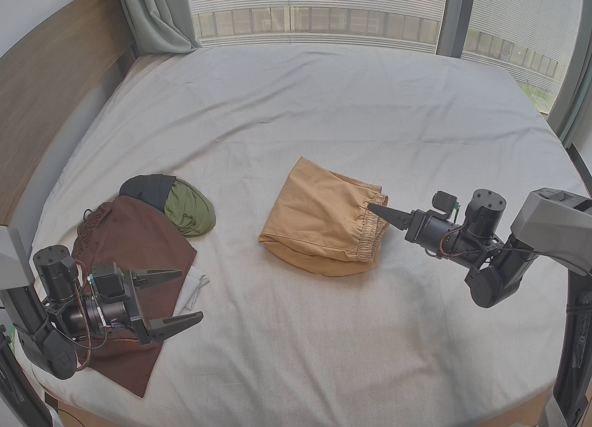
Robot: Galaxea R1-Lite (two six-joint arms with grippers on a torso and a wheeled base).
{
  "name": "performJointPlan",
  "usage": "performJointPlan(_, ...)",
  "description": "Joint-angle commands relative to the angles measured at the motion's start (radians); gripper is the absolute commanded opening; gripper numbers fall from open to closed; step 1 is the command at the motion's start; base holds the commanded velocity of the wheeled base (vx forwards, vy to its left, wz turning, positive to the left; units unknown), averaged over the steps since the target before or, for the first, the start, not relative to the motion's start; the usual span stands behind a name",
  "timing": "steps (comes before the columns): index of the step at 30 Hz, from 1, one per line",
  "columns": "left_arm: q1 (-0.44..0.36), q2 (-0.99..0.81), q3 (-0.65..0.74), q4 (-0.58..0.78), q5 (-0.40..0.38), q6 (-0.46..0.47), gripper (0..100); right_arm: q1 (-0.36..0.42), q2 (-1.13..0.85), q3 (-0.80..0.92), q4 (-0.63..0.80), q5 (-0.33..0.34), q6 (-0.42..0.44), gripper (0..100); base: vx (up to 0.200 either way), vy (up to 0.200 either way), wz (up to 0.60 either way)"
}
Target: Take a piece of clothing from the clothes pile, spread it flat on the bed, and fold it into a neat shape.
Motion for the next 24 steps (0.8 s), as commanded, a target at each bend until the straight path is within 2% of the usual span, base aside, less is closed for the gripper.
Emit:
performJointPlan(1, 0.001, 0.000, 0.000, -0.001, 0.000, -0.001, 100, 0.037, 0.019, -0.042, 0.025, -0.002, 0.001, 100, 0.000, 0.000, 0.00)
performJointPlan(8, 0.001, -0.002, 0.000, -0.001, 0.000, -0.002, 100, 0.045, 0.092, -0.103, 0.047, -0.002, -0.001, 100, 0.000, 0.000, 0.00)
performJointPlan(15, 0.003, -0.002, -0.003, -0.001, 0.000, -0.002, 100, 0.045, 0.184, -0.129, 0.032, -0.034, -0.010, 100, 0.000, 0.000, 0.00)
performJointPlan(16, 0.003, 0.000, -0.003, -0.001, 0.000, -0.002, 100, 0.045, 0.220, -0.140, 0.032, -0.049, -0.042, 100, 0.000, 0.000, 0.00)
performJointPlan(24, 0.003, -0.002, -0.002, -0.001, 0.000, -0.002, 100, 0.046, 0.238, -0.140, 0.032, -0.055, -0.048, 100, 0.000, 0.000, 0.00)
